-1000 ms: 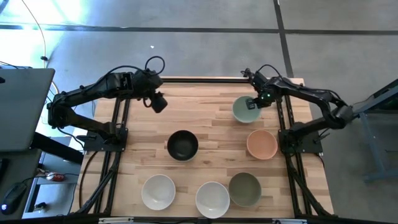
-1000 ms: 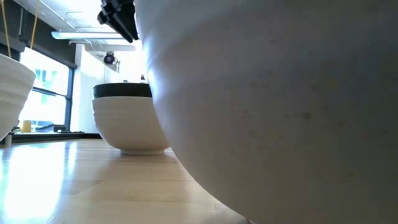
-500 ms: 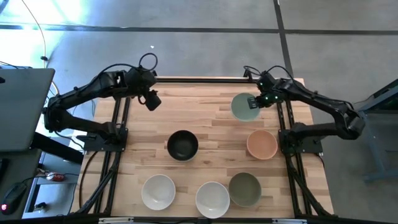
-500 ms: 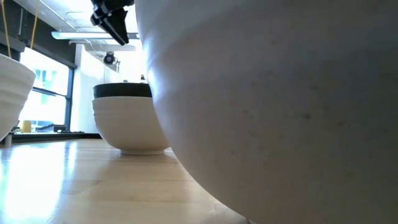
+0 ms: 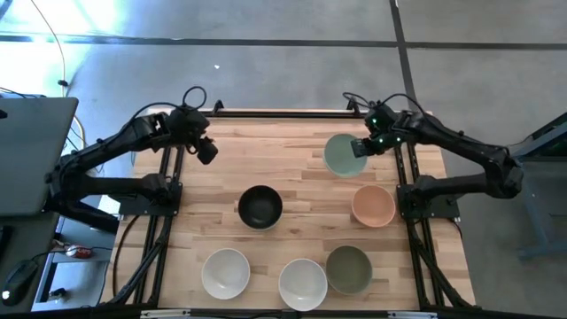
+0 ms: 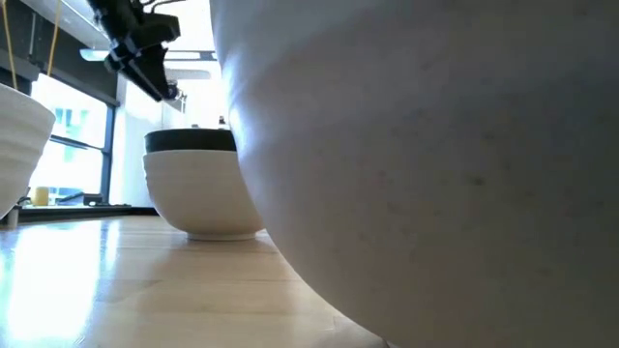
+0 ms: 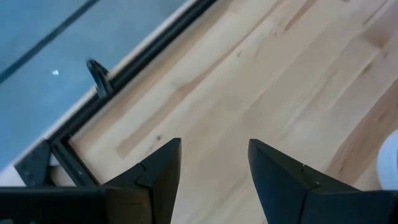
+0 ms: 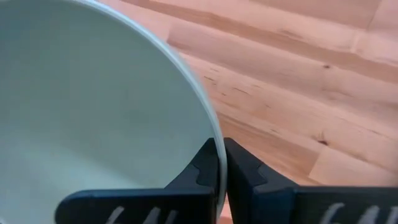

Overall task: Nest bowls inside each other
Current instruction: Stack the green bowl on the black bowl

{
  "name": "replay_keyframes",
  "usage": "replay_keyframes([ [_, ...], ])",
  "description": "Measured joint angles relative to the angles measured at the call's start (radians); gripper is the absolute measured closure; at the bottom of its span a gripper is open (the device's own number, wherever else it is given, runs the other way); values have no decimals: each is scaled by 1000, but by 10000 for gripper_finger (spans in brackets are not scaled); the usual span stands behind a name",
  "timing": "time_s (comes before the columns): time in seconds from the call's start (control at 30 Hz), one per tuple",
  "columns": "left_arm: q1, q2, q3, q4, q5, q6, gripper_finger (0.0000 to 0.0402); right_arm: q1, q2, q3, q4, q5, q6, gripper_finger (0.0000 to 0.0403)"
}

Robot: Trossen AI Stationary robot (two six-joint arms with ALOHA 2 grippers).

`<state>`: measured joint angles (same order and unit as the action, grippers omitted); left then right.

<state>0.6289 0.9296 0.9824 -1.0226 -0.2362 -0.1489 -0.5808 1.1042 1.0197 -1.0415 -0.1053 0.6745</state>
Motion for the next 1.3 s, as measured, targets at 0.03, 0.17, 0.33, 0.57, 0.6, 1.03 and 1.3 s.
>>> replay_keyframes([
  [0.03,0,-4,-13,2,2,-5,224,9,13,43,-28,8,-1,403],
  [0.17,-1,-9,-48,11,10,-11,224,44,84,241,-166,54,-10,403],
  [0.33,-1,-9,-66,12,-4,-29,224,87,216,526,-389,112,-24,403],
  [0.57,-1,-9,-67,11,-11,-27,224,165,407,842,-523,94,-22,403],
  [0.6,-1,-9,-67,11,-11,-24,224,177,434,876,-529,78,-20,403],
  [1.03,-1,-9,-67,-1,-14,-13,224,341,711,1034,-531,-29,-12,403],
  [1.3,-1,-9,-67,-1,-14,-13,224,401,800,1155,-530,-30,28,403],
])
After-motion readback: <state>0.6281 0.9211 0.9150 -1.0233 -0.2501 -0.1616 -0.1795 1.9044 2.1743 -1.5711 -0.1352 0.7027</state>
